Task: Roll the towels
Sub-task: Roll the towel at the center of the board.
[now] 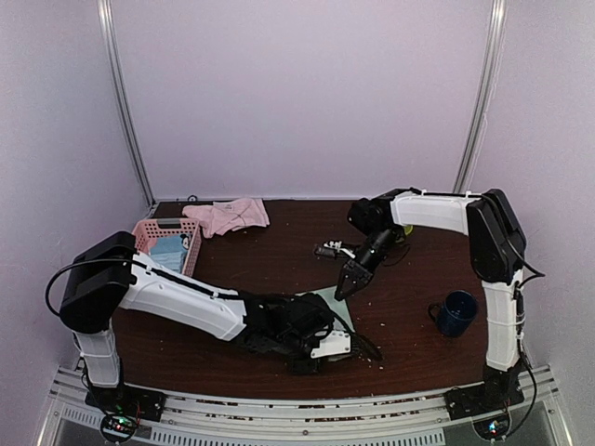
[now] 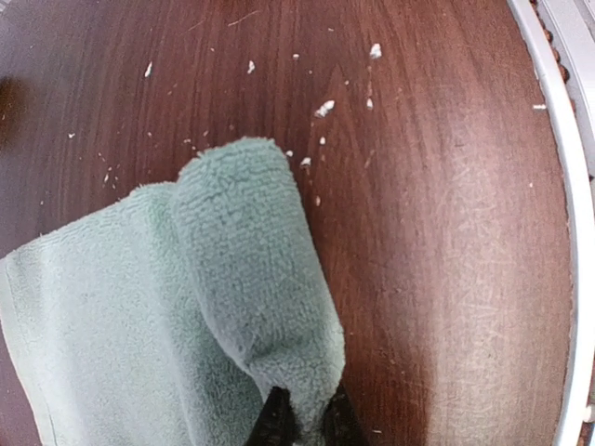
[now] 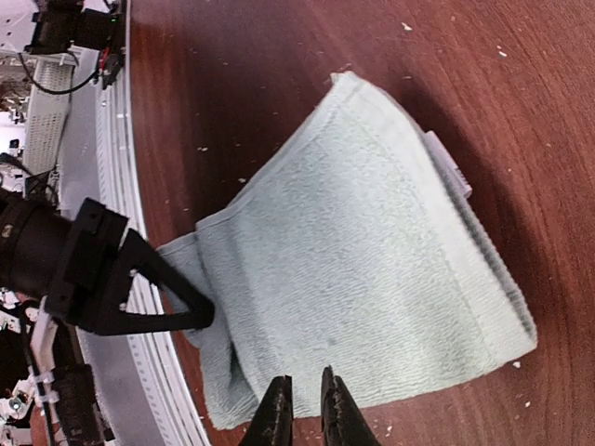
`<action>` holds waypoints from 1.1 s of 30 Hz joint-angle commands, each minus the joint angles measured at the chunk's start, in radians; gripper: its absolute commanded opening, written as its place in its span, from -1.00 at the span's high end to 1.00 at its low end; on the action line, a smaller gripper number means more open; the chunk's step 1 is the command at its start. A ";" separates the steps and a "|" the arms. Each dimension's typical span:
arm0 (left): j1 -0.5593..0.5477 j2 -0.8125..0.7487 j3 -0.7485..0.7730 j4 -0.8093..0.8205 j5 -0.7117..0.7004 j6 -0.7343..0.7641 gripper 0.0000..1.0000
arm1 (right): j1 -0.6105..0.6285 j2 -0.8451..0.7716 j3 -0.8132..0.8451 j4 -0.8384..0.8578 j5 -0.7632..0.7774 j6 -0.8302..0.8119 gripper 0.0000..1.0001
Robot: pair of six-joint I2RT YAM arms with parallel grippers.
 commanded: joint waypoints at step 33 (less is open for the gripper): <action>0.401 0.337 0.123 -0.075 1.016 -0.344 0.84 | 0.186 -0.772 -0.338 0.188 0.045 -0.092 0.53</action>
